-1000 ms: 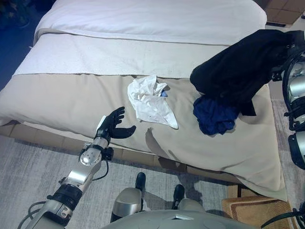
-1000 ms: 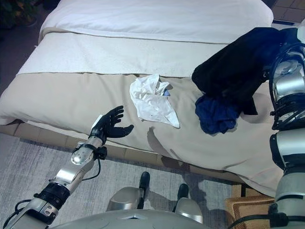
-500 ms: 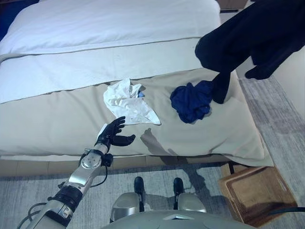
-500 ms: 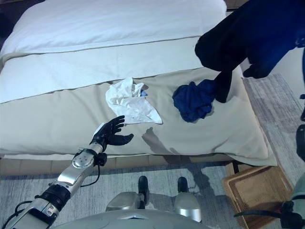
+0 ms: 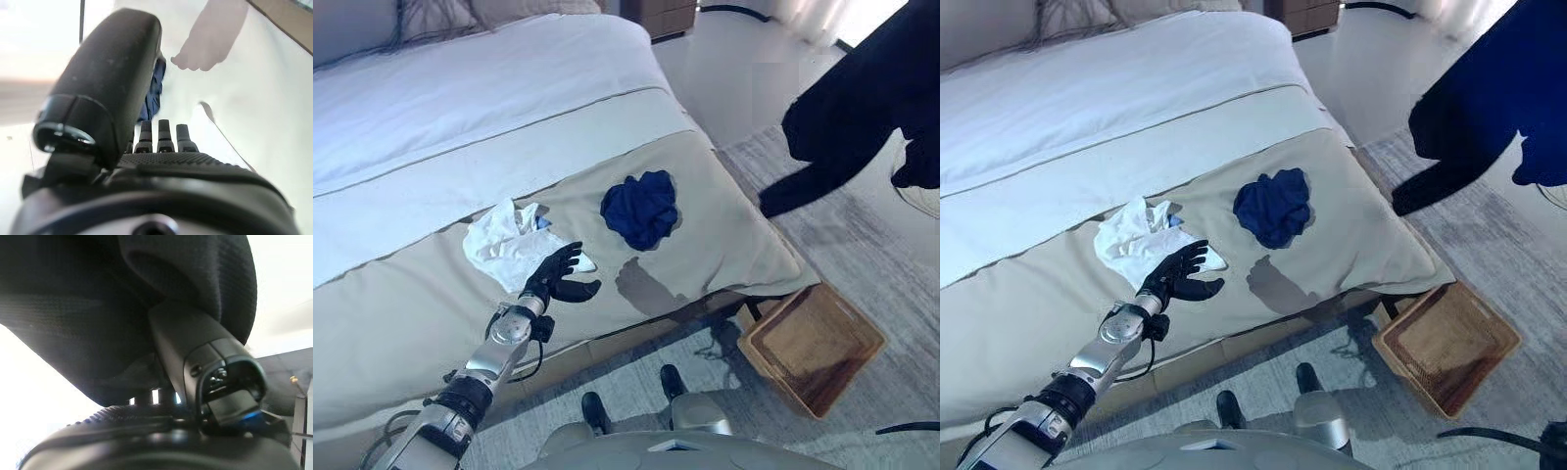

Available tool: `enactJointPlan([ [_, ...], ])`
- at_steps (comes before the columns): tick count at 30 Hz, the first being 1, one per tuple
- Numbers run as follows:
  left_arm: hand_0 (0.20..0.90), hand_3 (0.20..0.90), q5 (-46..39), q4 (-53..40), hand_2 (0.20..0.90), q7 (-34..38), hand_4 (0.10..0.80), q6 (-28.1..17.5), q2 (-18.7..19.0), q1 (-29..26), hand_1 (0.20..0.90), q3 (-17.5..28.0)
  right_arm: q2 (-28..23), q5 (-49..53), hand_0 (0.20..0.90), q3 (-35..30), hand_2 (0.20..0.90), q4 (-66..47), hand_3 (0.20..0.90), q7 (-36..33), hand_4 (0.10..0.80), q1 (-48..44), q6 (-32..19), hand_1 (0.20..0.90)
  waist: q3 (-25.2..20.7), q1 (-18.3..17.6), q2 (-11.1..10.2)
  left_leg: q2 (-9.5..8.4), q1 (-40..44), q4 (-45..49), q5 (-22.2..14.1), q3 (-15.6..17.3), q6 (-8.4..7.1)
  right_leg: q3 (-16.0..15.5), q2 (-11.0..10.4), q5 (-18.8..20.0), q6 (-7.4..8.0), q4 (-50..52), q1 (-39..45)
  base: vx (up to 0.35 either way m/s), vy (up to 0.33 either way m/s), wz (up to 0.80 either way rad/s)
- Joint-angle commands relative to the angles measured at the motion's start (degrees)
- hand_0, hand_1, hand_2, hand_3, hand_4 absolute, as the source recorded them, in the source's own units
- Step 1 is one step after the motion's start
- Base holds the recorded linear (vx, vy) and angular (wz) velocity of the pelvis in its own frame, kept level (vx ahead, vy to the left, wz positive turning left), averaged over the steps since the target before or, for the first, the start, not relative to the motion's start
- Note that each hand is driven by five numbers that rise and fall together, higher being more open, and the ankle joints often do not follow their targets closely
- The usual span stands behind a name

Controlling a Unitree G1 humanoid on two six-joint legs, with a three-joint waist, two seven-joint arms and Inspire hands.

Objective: Pick up the clothes from the bed and place them into the basket

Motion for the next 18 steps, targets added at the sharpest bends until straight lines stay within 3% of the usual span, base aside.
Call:
enactJointPlan([
  [1, 0.9, 0.9, 2.01, 0.91, 0.9, 0.31, 0.8, -4.34, 1.62, -0.68, 0.9, -1.94, -4.38, -0.7, 0.3, -2.89, 0.3, -5.54, 0.2, -2.67, 0.1, -0.68, -4.44, 0.3, -10.22, 0.55, -1.27, 1.45, 2.01, 0.84, -6.44, -0.1, -1.74, -0.07, 2.04, 0.65, 0.33, 0.44, -1.35, 0.018, -0.034, -0.2],
  [6, 0.9, 0.9, 2.45, 0.95, 0.9, 0.86, 0.8, -2.99, 1.18, -1.96, 0.9, -2.18, -3.92, -0.63, 0.3, -10.46, 0.3, -8.14, 0.2, -0.84, 0.1, 7.91, -4.76, 0.3, -9.69, -1.49, -0.75, 1.67, 2.18, 1.32, -6.87, 1.46, -1.71, 1.46, 2.34, 0.92, 0.42, 0.5, -2.07, 0.006, -0.029, -0.22],
  [8, 0.9, 0.9, 1.86, 1.08, 0.9, 1.49, 0.8, -2.92, 1.17, -2.71, 0.9, -2.38, -3.33, -1.26, 0.3, -13.33, 0.3, -9.44, 0.2, -0.38, 0.1, 11.23, -4.4, 0.3, -9.15, -1.88, -0.56, 0.85, 1.55, 2.83, -7.84, -0.03, -1.2, 2.87, 2.68, 0.8, 0.25, 1.42, -2.7, -0.017, 0.015, -0.14],
  [9, 0.9, 0.9, 1.74, 1.27, 0.9, 2.12, 0.8, -3.3, 1.03, -2.66, 0.9, -2.18, -2.8, -0.74, 0.3, -13.71, 0.3, -9.6, 0.2, -0.57, 0.1, 12.27, -4.54, 0.3, -8.6, -1.83, -0.49, -0.12, 0.97, 4.28, -8.7, -1.86, -0.62, 3.97, 2.99, 0.14, 0.06, 3.35, -3.43, -0.013, 0.025, -0.23],
  [11, 0.9, 0.9, 1.19, 0.35, 0.9, 4.28, 0.8, -3.49, 1.4, -1.98, 0.9, -1.61, -0.31, -0.36, 0.3, -14.13, 0.3, -11.01, 0.2, -1.33, 0.1, 14.03, -3.78, 0.3, -7.36, 0.21, -0.52, -4.12, -0.92, 6.96, -10.22, -11.53, 1.37, 7.04, 4.37, -1.35, -0.24, 8.76, -5.4, -0.016, 0.012, -0.43],
  [12, 0.9, 0.9, 1.49, -0.73, 0.9, 4.55, 0.8, -3.05, 1.57, -1.86, 0.9, -0.81, 0.51, 0.09, 0.3, -13.76, 0.3, -12.4, 0.2, -2.75, 0.1, 14.61, -2.25, 0.3, -6.57, 1.04, -0.32, -4.96, -1.53, 6.88, -9.78, -13.95, 1.93, 7.49, 5.07, -1.59, -0.33, 10.36, -6.31, -0.068, 0.019, -0.91],
  [14, 0.9, 0.9, 1.55, -1.59, 0.9, 3.91, 0.8, -2.13, 1.81, -2.24, 0.9, 0.52, 1.59, -0.15, 0.3, -15.25, 0.3, -13.25, 0.2, -3.9, 0.1, 16.62, 0.07, 0.3, -5.44, 0.64, -0.71, -4.98, -1.99, 8.43, -10.72, -11.42, 2.18, 6.72, 4.58, -0.62, -0.3, 10.33, -8.12, -0.089, 0.035, -1.25],
  [15, 0.9, 0.9, 1.69, -1.24, 0.9, 3.22, 0.8, -2.34, 1.62, -2.16, 0.9, 1.21, 3.04, -1.99, 0.3, -17.43, 0.3, -10.92, 0.2, -3.52, 0.1, 18.87, -1.17, 0.3, -4.67, 1.15, -1.25, -5.54, -1.89, 8.64, -10.92, -11.37, 2.33, 5.65, 3.43, 2.42, 0.43, 7.97, -8.55, -0.102, -0.002, -0.76],
  [17, 0.9, 0.9, 2.71, -0.06, 0.9, 5.15, 0.8, -3.65, 1.62, -1.07, 0.9, 2.47, 6.41, -1.78, 0.3, -18.85, 0.3, -9.1, 0.2, -3.21, 0.1, 20.89, -2.7, 0.3, -3.11, 2.31, -1.51, -4.61, -0.81, 7.2, -10.43, -8.95, 2.18, -0.75, 1.36, 4.52, 2.28, 9.63, -11.3, -0.171, -0.057, -0.31],
  [18, 0.9, 0.9, 2.95, -0.06, 0.9, 6.16, 0.8, -3.7, 1.85, -0.48, 0.9, 3.7, 8.27, -1.7, 0.3, -18.37, 0.3, -8.37, 0.2, -3.1, 0.1, 20.61, -2.89, 0.3, -2.36, 3.82, -1.18, -3.71, -0.88, 6.6, -9.62, -7.45, 2.42, -4.14, 0.81, 2.48, 2.29, 12.76, -11.21, -0.228, -0.091, -0.81],
])
